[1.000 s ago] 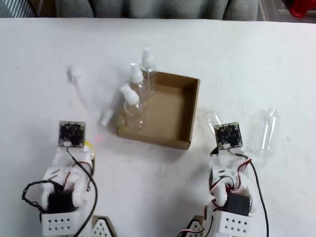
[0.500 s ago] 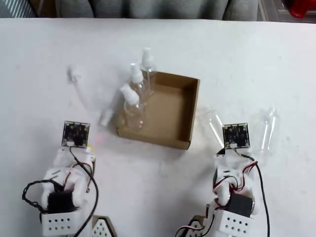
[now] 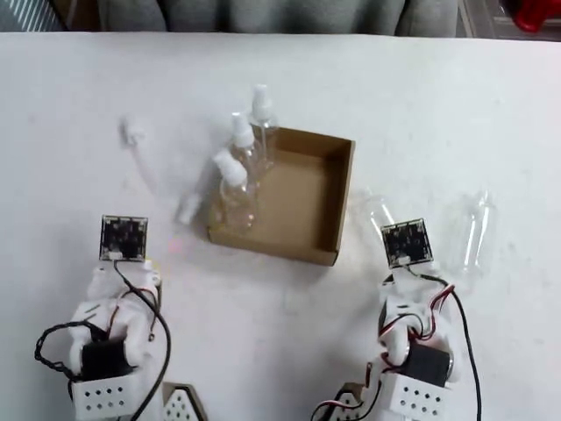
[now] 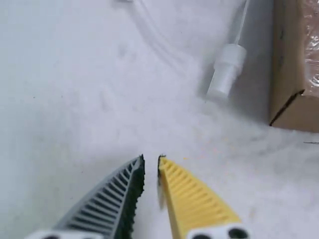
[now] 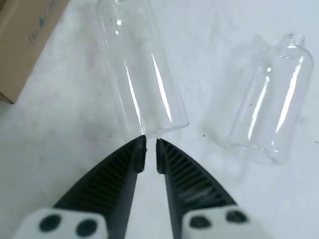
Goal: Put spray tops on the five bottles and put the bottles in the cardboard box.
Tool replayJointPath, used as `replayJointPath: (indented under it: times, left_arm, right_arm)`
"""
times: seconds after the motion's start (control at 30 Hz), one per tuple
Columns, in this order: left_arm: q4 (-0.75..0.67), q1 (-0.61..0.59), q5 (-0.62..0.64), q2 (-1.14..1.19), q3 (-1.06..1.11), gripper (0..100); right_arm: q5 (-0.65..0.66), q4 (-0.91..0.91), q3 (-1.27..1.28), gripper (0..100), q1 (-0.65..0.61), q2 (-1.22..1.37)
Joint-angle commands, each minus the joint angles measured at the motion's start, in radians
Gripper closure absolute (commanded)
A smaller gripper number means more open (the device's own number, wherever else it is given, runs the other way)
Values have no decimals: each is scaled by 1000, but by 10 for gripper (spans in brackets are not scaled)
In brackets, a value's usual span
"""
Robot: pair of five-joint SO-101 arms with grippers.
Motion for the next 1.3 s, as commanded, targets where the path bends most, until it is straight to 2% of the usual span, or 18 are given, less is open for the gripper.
replayJointPath:
  times: [0.0, 0.33, 0.53, 0.87, 1.03, 1.2, 1.27]
  left_arm:
    - [-9, -13, -11, 2, 0, 943]
    - [-9, -12, -11, 2, 0, 943]
    - [-9, -13, -11, 2, 0, 945]
    - [-9, -16, -11, 2, 0, 944]
    - [-9, -15, -11, 2, 0, 943]
    - [-9, -16, -11, 2, 0, 943]
    - [-9, -16, -11, 2, 0, 943]
  right_arm:
    - [20, 50, -100, 984, 4, -8]
    - [21, 94, -356, 984, -42, 50]
    - [11, 143, -562, 984, -134, 371]
    - [20, 205, -885, 983, -150, 845]
    - [20, 297, -1031, 903, -205, 1052]
    - [21, 300, -1149, 843, -220, 1201]
    - [60, 305, -1195, 819, -220, 1262]
